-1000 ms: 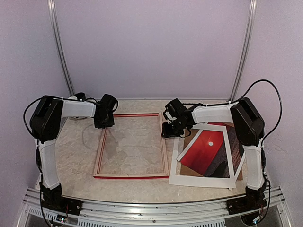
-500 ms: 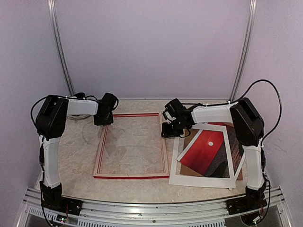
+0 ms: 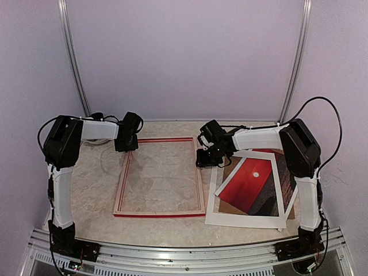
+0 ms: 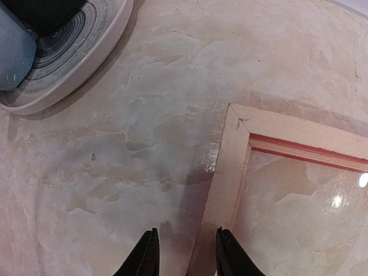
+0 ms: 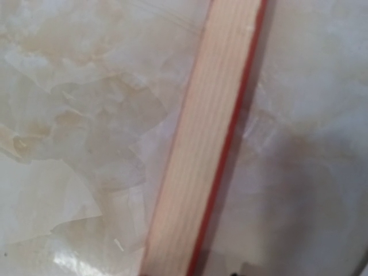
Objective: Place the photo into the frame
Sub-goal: Press the glass panel into the frame body.
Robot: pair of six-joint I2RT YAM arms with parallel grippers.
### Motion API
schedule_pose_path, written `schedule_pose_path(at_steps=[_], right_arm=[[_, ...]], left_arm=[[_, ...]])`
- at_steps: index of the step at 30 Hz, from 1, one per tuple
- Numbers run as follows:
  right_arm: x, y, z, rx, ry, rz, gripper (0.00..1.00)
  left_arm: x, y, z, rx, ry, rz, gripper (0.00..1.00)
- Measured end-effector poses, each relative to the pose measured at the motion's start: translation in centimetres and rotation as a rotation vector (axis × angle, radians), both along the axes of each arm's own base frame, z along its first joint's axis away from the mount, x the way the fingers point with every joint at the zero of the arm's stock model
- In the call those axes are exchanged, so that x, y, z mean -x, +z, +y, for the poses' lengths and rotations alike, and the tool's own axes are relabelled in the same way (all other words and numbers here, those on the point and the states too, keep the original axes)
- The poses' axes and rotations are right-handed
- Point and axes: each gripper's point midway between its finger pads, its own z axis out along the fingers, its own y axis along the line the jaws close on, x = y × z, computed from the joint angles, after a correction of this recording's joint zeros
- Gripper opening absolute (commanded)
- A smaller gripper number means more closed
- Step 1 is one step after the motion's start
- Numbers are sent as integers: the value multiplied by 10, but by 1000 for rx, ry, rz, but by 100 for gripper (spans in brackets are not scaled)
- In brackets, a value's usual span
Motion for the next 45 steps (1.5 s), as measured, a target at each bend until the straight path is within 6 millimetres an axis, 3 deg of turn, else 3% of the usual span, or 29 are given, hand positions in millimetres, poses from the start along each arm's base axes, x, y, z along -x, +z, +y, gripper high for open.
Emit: schedule_pose_path(at_steps=[9,14,20,37,45], right_arm=[[0,0,0,-1,-3,1,33],[0,0,0,-1,-3,1,33],[0,0,0,-1,-3,1,33],[0,0,1,-3,-1,0,33],[-2,-1,3,-12,2,-3,33]], left_arm=[[-4,-1,0,26,-22,4,36],[-6,-1,0,51,-36,6,47],[-5,-14,0,62,-55,39,47],[-20,-14,3,45,-71,34,46],[-25,-13,5,33,-68,24,58]])
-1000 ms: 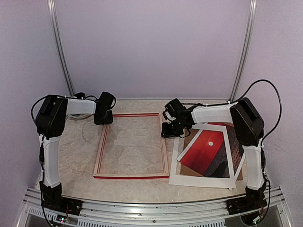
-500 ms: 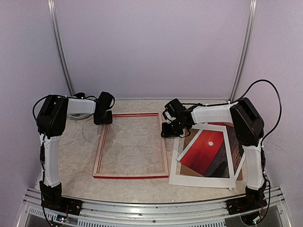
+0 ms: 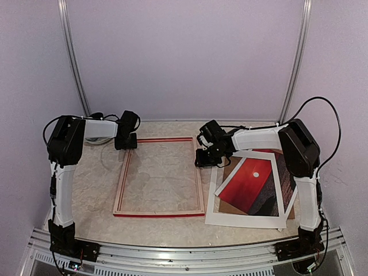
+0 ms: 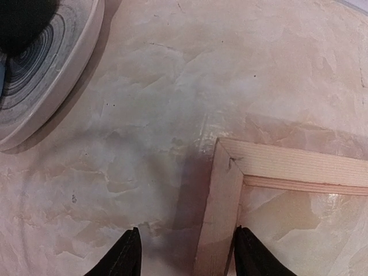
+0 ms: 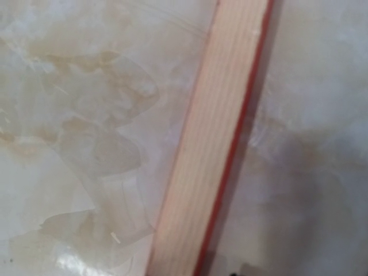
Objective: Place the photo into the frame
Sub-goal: Press the glass panel into the frame body.
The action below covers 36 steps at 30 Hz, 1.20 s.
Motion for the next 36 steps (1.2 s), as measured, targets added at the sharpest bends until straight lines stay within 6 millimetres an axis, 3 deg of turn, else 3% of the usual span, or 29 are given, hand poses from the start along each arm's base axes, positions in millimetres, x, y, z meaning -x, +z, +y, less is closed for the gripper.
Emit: schedule_pose_path(at_steps=[15,36], right_arm=[[0,0,2,-8,3,1,33],[-1,-1,6,-18,-2,8,31]], left_arm=[[9,-1,10,27,-28,52,62],[77,-3,13,71,-73,217,60]])
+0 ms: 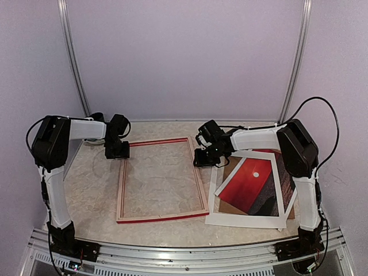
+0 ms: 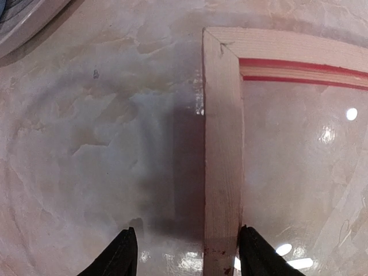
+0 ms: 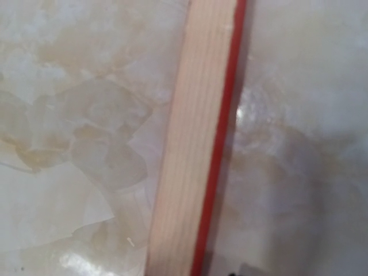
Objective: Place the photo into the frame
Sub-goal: Press the glass panel into the frame body.
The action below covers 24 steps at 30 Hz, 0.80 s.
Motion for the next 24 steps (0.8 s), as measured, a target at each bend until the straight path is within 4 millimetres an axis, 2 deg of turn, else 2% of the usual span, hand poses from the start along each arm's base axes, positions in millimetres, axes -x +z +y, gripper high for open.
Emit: schedule_pose_path(at_steps=[10,16,24], right_arm=[[-2,0,2,-5,-6,3,31],[-2,0,2,-8,-11,5,32],[-2,0,7,-21,-6,3,32]], left_arm=[[39,-3,-13,-3,-23,74,56],[65,2,-5,-35,-11,112,53],[67,2,7,-30,11,128,46]])
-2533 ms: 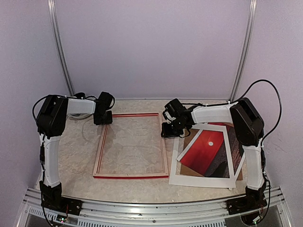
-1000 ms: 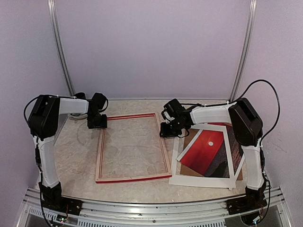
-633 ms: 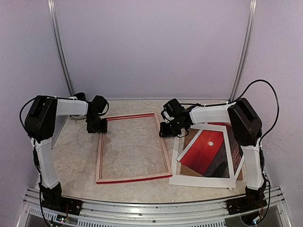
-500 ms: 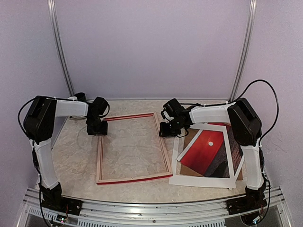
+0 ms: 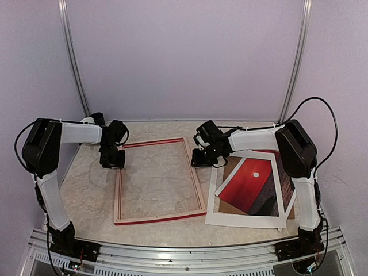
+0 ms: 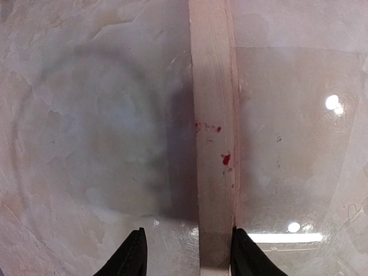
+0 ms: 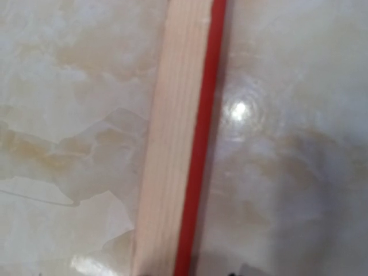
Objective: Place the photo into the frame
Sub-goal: Press the glass panel into the frame body.
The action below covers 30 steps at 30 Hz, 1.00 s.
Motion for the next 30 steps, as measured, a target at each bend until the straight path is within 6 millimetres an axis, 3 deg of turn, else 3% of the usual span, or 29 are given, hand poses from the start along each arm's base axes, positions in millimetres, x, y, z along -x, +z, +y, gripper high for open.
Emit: schedule_pose_path(at_steps=[4,11,13,16,19,22,24,27,30], right_arm=[[0,0,1,0,1,-1,34],[1,9,-9,57,45,-56,49],[6,23,-14,74,85,-98,52],[18,66,-16,75,175,-206,60],[47,117,0,63,323,-357,64],[96,146,37,40,523,-482,69],[125,143,55,39,628,-512,70],[173,117,76,68,800,-508,70],[206,91,93,103,927,-501,71]], left_arm=[[0,0,-1,2,-2,0,44],[-1,-3,-3,11,1,1,41],[-3,-3,-3,12,2,-2,41],[-5,-2,-3,15,5,-5,42],[-6,-2,-6,29,4,-5,42],[-6,-2,-8,41,4,-2,42],[-5,-2,-9,47,2,1,42],[-2,-4,-10,54,0,7,43],[2,-3,-10,57,-2,11,43]])
